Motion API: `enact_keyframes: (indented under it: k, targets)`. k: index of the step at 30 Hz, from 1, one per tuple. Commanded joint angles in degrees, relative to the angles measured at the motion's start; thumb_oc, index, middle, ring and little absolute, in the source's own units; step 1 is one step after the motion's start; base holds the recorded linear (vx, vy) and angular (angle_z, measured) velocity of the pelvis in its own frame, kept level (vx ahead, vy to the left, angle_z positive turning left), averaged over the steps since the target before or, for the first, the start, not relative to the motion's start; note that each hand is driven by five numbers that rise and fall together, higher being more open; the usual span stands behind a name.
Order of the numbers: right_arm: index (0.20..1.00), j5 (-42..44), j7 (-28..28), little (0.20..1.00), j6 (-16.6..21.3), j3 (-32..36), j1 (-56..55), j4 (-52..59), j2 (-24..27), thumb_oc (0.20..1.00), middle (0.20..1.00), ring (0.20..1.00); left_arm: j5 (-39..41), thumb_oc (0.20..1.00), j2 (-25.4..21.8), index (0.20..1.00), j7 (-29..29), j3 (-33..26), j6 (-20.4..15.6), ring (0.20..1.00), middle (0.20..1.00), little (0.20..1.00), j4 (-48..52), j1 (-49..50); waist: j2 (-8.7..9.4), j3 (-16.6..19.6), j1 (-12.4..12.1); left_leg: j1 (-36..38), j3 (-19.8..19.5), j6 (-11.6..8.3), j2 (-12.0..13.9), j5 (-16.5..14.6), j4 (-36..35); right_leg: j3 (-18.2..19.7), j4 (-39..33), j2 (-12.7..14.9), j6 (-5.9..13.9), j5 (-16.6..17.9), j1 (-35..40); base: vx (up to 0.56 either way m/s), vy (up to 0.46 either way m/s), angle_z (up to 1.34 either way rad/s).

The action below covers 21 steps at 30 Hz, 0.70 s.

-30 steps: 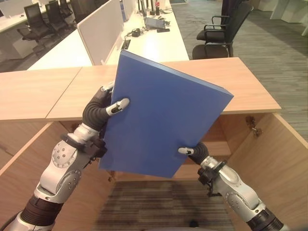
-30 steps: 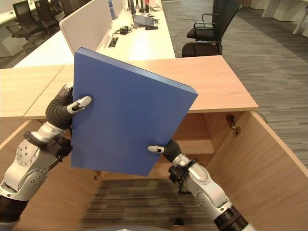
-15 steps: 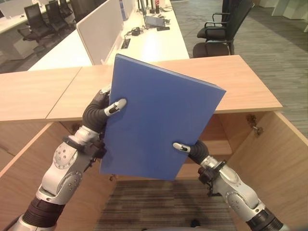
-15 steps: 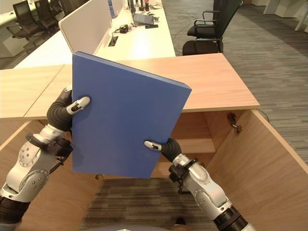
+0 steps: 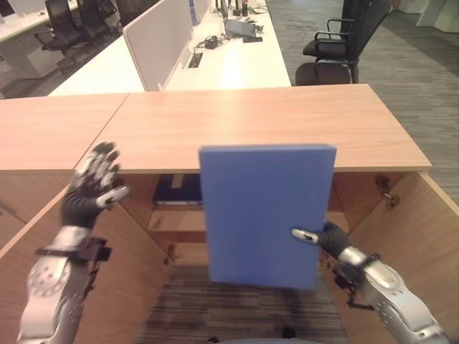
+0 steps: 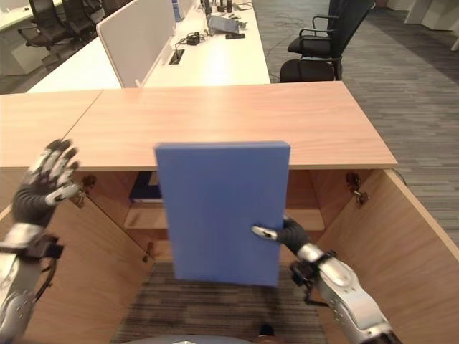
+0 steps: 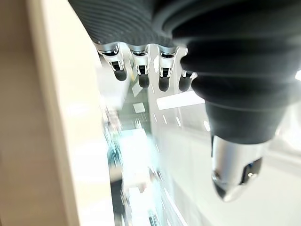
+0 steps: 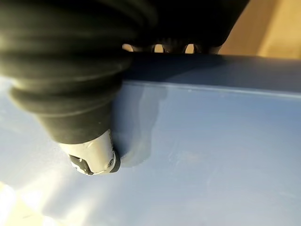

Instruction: Put the empty folder in the office cabinet

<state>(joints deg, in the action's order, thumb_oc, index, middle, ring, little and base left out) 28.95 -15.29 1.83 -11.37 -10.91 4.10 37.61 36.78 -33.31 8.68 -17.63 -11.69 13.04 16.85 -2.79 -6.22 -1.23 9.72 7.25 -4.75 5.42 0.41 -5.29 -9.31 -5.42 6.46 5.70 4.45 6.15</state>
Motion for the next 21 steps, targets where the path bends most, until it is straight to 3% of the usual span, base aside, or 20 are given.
enact_keyframes:
  k: [1, 4, 6, 9, 12, 16, 18, 19, 21]
  targets:
    - [0.2, -3.28, -2.74, 0.2, 4.53, -1.89, 6.04, 4.03, -2.93, 0.2, 0.2, 0.2, 0.49, 1.0, -0.67, 1.0, 2.73, -0.07, -3.12, 1.0, 1.0, 1.0, -1.02, -3.32, 2.18, 0.36, 0.73, 0.34, -2.11, 0.39, -1.29, -1.95, 0.29, 0.59, 1.26, 0.16, 1.37, -8.04, 5.68, 0.03, 0.013, 0.06]
    - [0.2, -4.54, -3.84, 0.2, 3.9, -1.97, 4.4, 0.98, -3.64, 0.2, 0.2, 0.2, 1.62, 1.0, 1.94, 1.0, 5.54, -0.24, -1.35, 1.0, 1.0, 1.0, -7.15, 1.76, 2.05, -0.21, 0.14, -0.04, -2.62, 0.43, -1.34, -1.71, 0.29, 0.1, 1.27, 0.15, 1.36, -8.09, 5.66, -0.02, 0.018, 0.09]
    - [0.2, -4.71, -5.64, 0.2, 3.0, -3.4, 3.71, -2.95, -4.25, 0.2, 0.2, 0.2, 4.34, 1.0, 2.73, 1.0, 11.87, 4.03, 2.32, 1.0, 1.0, 1.0, -15.09, 4.79, 1.89, -0.79, -0.27, -0.68, -3.2, 0.41, -1.38, -1.2, 0.29, -0.47, 1.41, 0.2, 1.47, -7.97, 5.35, -0.04, 0.025, 0.1]
    - [0.2, -7.18, -6.88, 0.2, 2.45, -5.69, 4.44, -7.07, -4.22, 0.2, 0.2, 0.2, 3.96, 1.0, 2.29, 1.0, 16.07, 8.68, 5.13, 1.0, 1.0, 1.0, -22.16, 5.86, 1.56, -1.08, -0.5, -1.29, -3.63, 0.36, -1.44, -0.86, 0.29, -0.91, 1.54, 0.29, 1.64, -7.95, 4.99, -0.04, 0.02, 0.21]
    - [0.2, -10.18, -7.15, 0.2, 2.3, -10.57, 7.41, -16.07, -5.69, 0.2, 0.2, 0.2, -4.48, 1.0, -1.22, 1.0, 20.59, 18.58, 6.15, 1.0, 1.0, 1.0, -33.73, 5.53, 1.05, -1.8, -0.59, -2.45, -4.05, 0.29, -1.4, -0.32, 0.29, -1.39, 1.99, 0.33, 1.84, -7.77, 3.83, -0.05, 0.015, 0.11]
    - [0.2, -7.59, -4.86, 0.2, 1.71, -13.62, 10.38, -29.06, -10.35, 0.2, 0.2, 0.2, -15.6, 1.0, -0.88, 1.0, 18.64, 27.18, 3.8, 1.0, 1.0, 1.0, -43.09, 1.37, 0.75, -2.5, -0.54, -3.55, -4.3, 0.21, -1.51, 0.01, 0.29, -1.79, 2.35, 0.26, 1.86, -7.82, 2.8, -0.04, 0.002, 0.04]
    - [0.2, -6.23, -3.9, 0.2, 1.75, -13.61, 11.35, -32.07, -11.89, 0.2, 0.2, 0.2, -16.88, 1.0, -0.12, 1.0, 17.56, 28.26, 3.41, 1.0, 1.0, 1.0, -44.62, 0.17, 0.68, -2.75, -0.59, -3.8, -4.5, 0.21, -1.48, 0.09, 0.29, -1.86, 2.52, 0.25, 1.83, -7.94, 2.58, -0.04, -0.004, 0.08]
    - [0.2, -0.06, -0.04, 0.2, 1.69, -11.59, 14.39, -39.44, -15.52, 0.2, 0.2, 0.2, -17.48, 1.0, 3.39, 1.0, 15.03, 30.53, 3.64, 1.0, 1.0, 1.0, -49.89, -3.63, 0.5, -3.57, -0.61, -4.84, -4.91, 0.19, -1.42, 0.43, 0.29, -1.99, 3.02, 0.19, 1.72, -8.13, 1.62, -0.07, -0.011, 0.21]
    - [0.2, 4.52, 2.0, 0.2, 2.19, -9.41, 17.12, -42.63, -17.25, 0.2, 0.2, 0.2, -17.07, 1.0, 4.71, 1.0, 13.55, 31.66, 3.28, 1.0, 1.0, 1.0, -51.82, -5.79, 0.14, -4.55, -0.78, -5.67, -5.2, 0.19, -1.46, 0.76, 0.29, -2.22, 3.69, 0.21, 1.71, -8.26, 0.6, -0.08, -0.015, 0.2]
